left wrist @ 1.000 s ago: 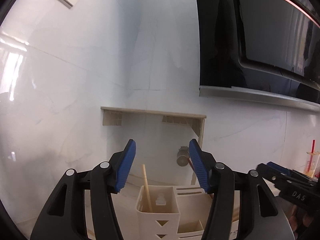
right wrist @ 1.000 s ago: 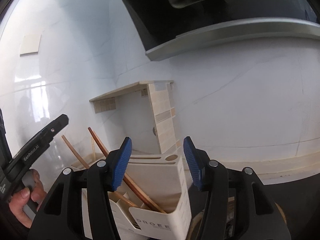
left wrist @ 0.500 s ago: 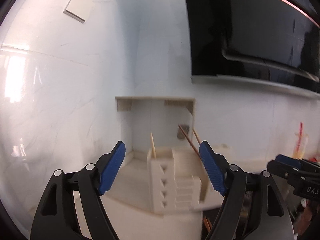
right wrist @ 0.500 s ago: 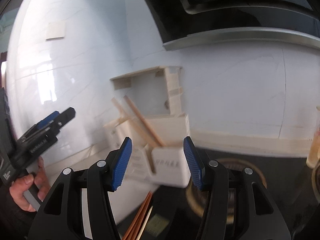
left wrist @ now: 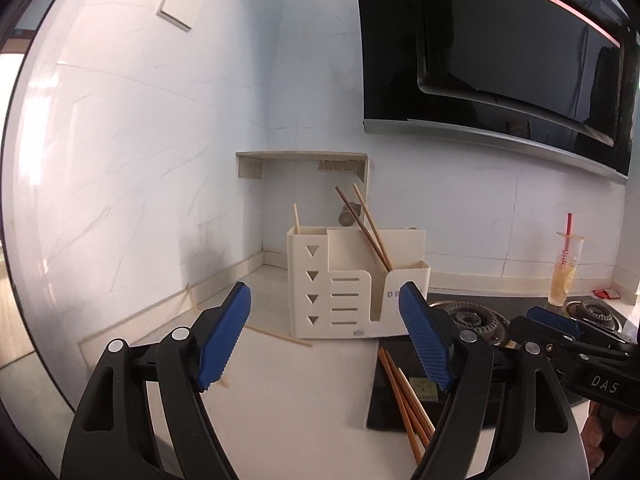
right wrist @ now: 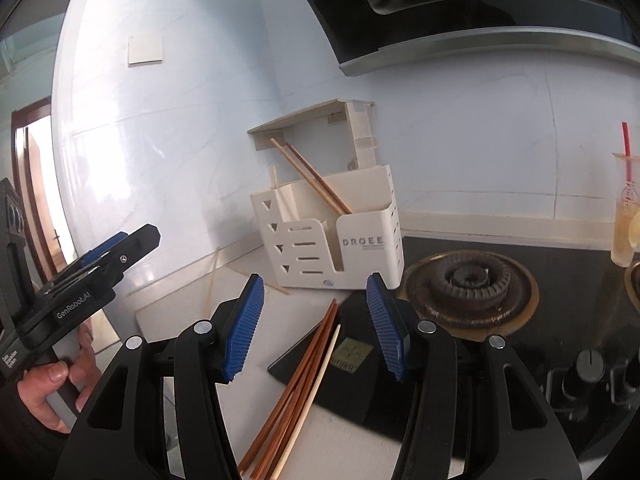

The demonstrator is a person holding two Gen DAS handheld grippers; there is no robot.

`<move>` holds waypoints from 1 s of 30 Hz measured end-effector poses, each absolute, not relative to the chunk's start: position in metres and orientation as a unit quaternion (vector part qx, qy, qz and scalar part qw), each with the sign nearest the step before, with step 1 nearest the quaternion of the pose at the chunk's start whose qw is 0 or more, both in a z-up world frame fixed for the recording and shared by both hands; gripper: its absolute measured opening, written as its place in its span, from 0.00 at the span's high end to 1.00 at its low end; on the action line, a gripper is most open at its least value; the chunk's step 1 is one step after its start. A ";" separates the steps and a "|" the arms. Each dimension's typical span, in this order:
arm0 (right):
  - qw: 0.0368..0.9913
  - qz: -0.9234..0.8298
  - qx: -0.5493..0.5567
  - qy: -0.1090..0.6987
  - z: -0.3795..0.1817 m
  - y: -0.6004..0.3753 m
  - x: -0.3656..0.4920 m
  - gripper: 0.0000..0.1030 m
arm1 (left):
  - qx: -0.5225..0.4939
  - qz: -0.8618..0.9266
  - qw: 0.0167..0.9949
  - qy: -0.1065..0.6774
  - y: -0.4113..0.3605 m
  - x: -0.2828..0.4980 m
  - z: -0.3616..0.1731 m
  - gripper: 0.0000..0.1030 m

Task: Organize utensils
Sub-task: 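Move both open grippers back down to the remaining chopsticks on the counter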

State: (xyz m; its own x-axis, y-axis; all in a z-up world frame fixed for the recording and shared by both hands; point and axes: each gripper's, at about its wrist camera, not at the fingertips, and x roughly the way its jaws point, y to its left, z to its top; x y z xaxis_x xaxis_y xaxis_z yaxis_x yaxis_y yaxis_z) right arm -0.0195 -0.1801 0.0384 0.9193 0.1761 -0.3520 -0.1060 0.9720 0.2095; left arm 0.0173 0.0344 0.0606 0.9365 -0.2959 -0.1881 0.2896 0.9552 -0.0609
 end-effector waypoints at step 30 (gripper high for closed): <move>0.939 0.052 0.085 0.330 -0.005 -0.171 -0.010 0.50 | 0.046 -0.155 0.951 0.264 0.010 0.016 0.007 0.26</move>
